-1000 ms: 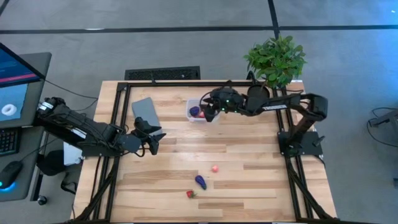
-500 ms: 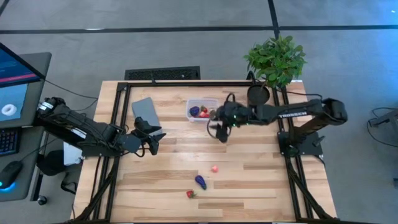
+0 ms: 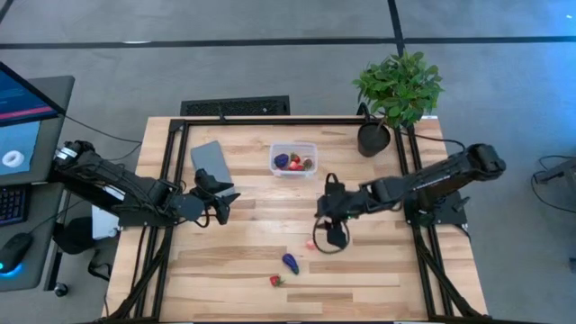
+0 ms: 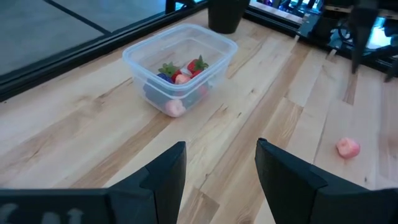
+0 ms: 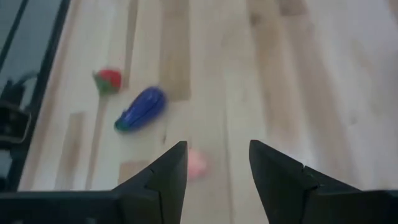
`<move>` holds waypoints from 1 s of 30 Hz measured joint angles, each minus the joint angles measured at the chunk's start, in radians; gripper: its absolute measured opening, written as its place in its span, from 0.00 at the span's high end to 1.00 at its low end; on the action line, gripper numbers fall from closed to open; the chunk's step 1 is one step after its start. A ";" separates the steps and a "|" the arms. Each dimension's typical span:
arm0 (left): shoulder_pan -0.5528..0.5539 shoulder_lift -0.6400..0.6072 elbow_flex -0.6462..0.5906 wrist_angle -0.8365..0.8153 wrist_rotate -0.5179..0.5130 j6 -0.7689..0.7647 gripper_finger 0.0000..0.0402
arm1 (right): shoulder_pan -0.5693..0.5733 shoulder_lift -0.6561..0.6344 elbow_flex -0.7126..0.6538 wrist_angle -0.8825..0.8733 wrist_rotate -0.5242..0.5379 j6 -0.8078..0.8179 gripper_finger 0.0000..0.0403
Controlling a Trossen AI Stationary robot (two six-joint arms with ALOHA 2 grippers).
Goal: Pick and placing Produce into tupperware
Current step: Put the peach into the transparent bin
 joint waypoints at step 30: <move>0.000 0.000 0.000 -0.029 0.055 0.029 0.55 | 0.135 0.282 0.003 0.124 0.007 0.208 0.40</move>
